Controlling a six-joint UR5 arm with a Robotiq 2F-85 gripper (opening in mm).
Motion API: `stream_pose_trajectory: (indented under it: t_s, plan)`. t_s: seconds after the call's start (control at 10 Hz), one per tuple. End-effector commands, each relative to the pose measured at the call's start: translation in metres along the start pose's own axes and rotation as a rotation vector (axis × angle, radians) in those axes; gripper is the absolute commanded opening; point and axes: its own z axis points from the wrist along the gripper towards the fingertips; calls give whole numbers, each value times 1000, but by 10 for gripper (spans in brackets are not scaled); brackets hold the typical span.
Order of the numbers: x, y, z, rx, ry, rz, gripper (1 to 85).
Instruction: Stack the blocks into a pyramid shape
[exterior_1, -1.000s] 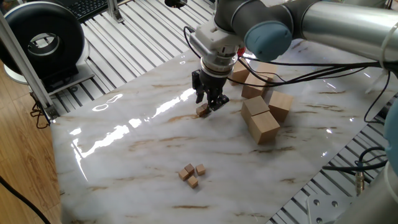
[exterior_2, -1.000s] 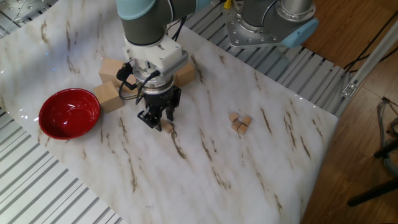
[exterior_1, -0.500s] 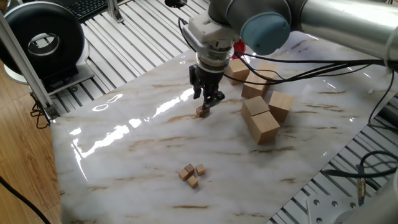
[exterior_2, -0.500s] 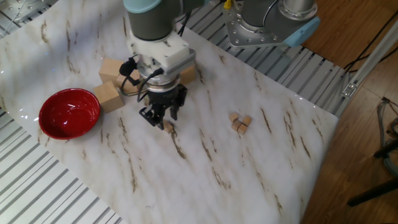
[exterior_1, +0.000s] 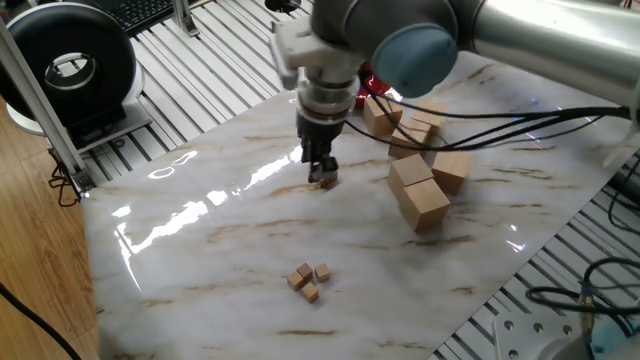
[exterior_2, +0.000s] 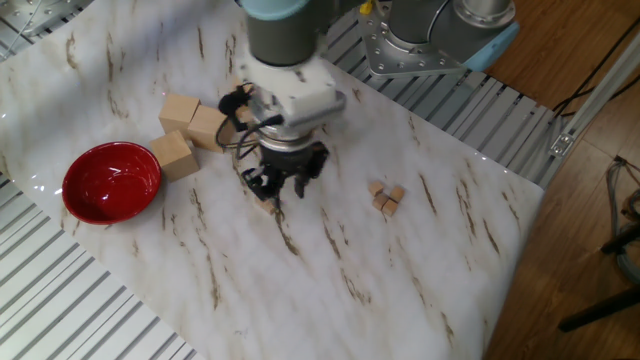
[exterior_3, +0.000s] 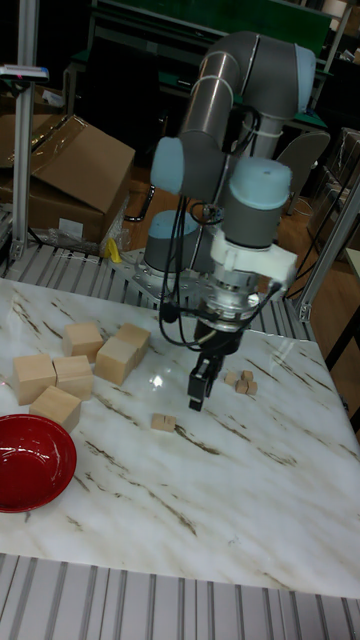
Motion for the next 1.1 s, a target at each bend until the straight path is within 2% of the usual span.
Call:
stream_pose_trajectory:
  t_s: [0.0, 0.1, 0.2, 0.3, 0.5, 0.6, 0.7, 0.8, 1.0]
  plan:
    - [-44, 26, -12, -6, -10, 194, 420]
    - [-62, 36, -10, -33, -53, 259, 413]
    - [-70, 42, -9, -46, -78, 279, 413]
    - [-73, 47, -8, -46, -83, 273, 413]
    - [-86, 61, -3, -44, -115, 338, 393]
    - [-88, 71, 2, -63, -121, 411, 377]
    - [-86, 83, 7, -99, -122, 498, 360]
    - [-85, 91, 7, -124, -128, 544, 353]
    - [-77, 106, 10, -117, -138, 527, 337]
